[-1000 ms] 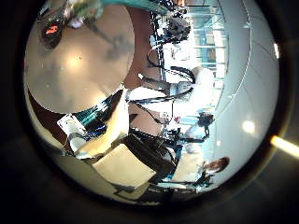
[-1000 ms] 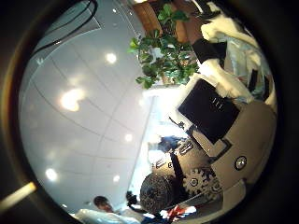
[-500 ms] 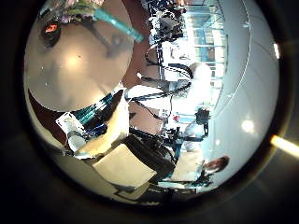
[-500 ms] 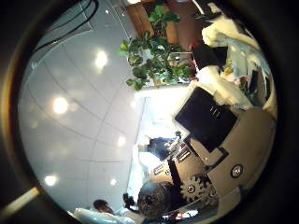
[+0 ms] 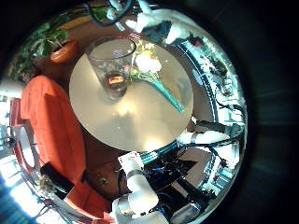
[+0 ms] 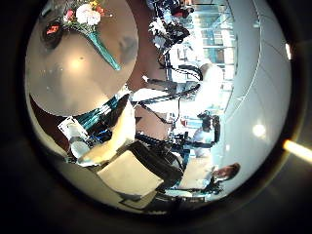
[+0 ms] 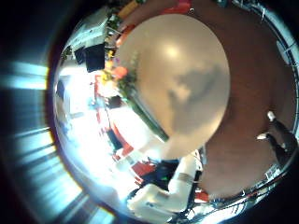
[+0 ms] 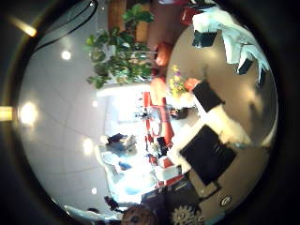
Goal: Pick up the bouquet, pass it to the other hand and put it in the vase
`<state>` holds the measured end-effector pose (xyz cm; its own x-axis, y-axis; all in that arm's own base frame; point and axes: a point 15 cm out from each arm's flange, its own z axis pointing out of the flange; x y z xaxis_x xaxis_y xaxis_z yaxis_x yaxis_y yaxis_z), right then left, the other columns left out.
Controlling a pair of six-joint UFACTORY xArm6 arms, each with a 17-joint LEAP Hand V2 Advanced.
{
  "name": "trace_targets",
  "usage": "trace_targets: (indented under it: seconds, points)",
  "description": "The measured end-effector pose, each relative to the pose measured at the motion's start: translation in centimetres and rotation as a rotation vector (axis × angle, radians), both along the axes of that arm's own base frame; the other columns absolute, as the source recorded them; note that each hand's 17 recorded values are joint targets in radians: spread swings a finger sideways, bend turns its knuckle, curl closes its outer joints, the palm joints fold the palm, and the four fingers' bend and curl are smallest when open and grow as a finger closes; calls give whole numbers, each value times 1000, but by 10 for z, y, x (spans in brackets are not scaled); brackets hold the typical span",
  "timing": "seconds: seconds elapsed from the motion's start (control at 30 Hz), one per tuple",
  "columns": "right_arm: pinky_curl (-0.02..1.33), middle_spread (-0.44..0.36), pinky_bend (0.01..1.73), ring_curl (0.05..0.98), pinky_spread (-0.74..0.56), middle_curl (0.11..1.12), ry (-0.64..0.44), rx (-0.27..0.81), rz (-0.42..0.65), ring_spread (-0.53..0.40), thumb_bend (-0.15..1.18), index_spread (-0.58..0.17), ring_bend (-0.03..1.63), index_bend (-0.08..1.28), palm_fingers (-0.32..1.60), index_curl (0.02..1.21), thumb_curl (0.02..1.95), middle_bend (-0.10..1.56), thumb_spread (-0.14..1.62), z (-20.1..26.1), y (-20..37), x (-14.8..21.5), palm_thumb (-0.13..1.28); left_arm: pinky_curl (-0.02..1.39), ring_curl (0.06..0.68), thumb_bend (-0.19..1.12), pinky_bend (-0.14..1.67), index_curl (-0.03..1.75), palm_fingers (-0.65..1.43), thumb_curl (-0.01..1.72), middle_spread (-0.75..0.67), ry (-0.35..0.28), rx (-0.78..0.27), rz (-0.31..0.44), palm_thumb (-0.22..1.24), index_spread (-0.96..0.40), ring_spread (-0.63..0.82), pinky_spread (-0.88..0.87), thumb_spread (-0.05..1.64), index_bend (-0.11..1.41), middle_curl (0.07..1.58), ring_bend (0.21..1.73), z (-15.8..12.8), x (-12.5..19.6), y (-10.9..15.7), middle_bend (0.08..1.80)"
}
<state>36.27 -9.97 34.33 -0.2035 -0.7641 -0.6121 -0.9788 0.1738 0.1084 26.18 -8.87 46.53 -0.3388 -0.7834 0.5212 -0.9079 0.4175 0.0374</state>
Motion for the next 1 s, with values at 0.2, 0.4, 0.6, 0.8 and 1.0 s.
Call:
trace_targets:
  seconds: [0.2,0.4,0.6,0.8,1.0]
  points:
    - [688,-144,900,562,-171,706,122,-155,135,-189,-36,-300,1202,464,294,678,709,927,1048,-27,45,-6,682,284,205,-21,185,333,164,348,339,9,-6,1,469,158,499,473,1110,170,366,518,-3,0,-1,236]
    - [687,-121,916,542,-119,688,206,-226,179,-171,-39,-265,1149,386,238,644,617,879,1063,-57,86,-12,603,285,202,-21,187,334,161,349,341,8,-6,3,469,157,505,471,1110,173,365,519,-4,0,-1,233]
    - [668,-100,893,523,-65,674,313,-294,186,-158,-37,-221,1140,295,228,597,536,851,1075,-86,112,-38,497,286,199,-21,188,335,160,349,342,1,-9,14,469,157,508,470,1110,173,365,518,-4,1,5,233]
    - [651,-86,883,511,-40,662,341,-341,186,-153,-35,-195,1136,252,256,572,484,824,1074,-111,119,-64,443,285,199,-21,185,336,159,349,343,4,-13,14,469,157,509,471,1110,173,366,519,-5,3,5,234]
    - [635,-76,860,499,-27,655,344,-389,181,-150,-27,-181,1121,232,264,557,453,803,1074,-134,112,-81,428,283,197,-21,187,337,158,350,347,5,-19,13,469,157,510,471,1110,174,366,518,-6,6,4,235]
